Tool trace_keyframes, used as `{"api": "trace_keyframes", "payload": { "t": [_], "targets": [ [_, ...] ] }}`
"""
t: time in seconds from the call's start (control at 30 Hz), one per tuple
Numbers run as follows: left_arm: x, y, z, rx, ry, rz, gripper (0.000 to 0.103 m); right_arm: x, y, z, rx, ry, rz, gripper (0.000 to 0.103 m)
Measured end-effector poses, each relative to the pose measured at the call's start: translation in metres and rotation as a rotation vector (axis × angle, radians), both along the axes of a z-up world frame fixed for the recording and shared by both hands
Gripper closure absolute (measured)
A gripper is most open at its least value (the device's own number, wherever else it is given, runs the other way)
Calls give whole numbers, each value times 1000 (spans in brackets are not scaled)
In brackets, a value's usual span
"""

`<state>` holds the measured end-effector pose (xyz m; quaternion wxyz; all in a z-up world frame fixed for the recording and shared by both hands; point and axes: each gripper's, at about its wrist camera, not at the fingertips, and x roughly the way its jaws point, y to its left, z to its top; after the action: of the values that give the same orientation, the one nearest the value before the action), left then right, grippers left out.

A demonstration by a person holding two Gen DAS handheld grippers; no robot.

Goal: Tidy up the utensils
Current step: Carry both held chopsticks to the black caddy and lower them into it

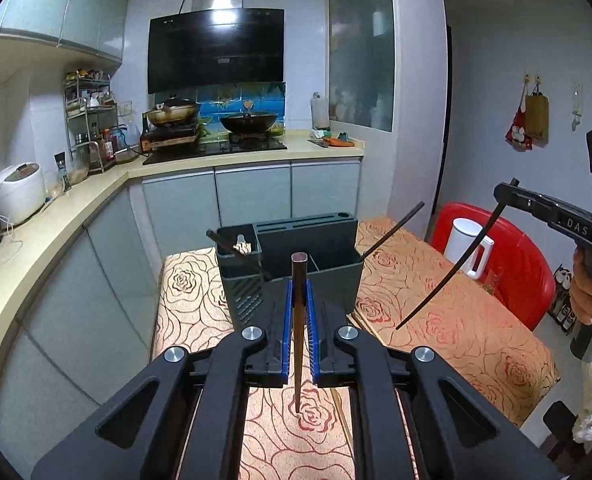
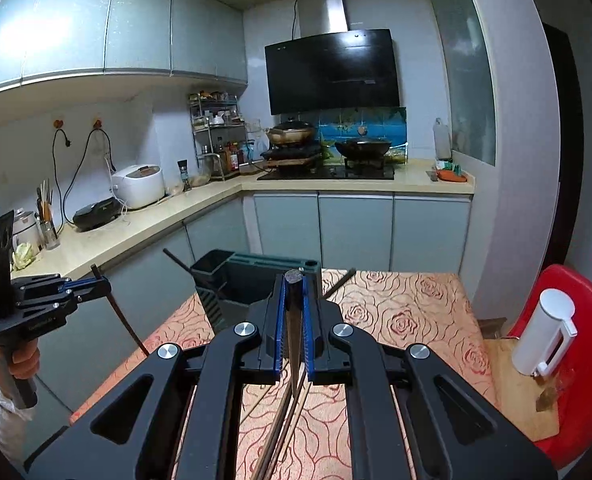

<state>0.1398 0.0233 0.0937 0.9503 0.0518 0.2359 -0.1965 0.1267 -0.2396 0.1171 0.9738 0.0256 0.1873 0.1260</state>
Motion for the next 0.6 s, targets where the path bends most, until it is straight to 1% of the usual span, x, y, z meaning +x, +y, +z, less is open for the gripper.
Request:
{"api": "trace_keyframes", "payload": {
  "t": [0.1, 0.33, 0.47, 0.6],
  "targets": [
    [4, -3, 11, 12, -21, 7, 97, 5, 0, 11, 8, -6, 1, 95],
    [16, -13, 47, 4, -65, 7, 97, 20, 3, 43, 20, -43, -3, 95],
    [24, -18, 64, -16, -87, 0, 97, 29, 7, 58, 16, -59, -6, 95],
    [37, -22, 85, -64, -99, -24, 97, 39, 13, 66, 0, -65, -5, 95]
  ]
}}
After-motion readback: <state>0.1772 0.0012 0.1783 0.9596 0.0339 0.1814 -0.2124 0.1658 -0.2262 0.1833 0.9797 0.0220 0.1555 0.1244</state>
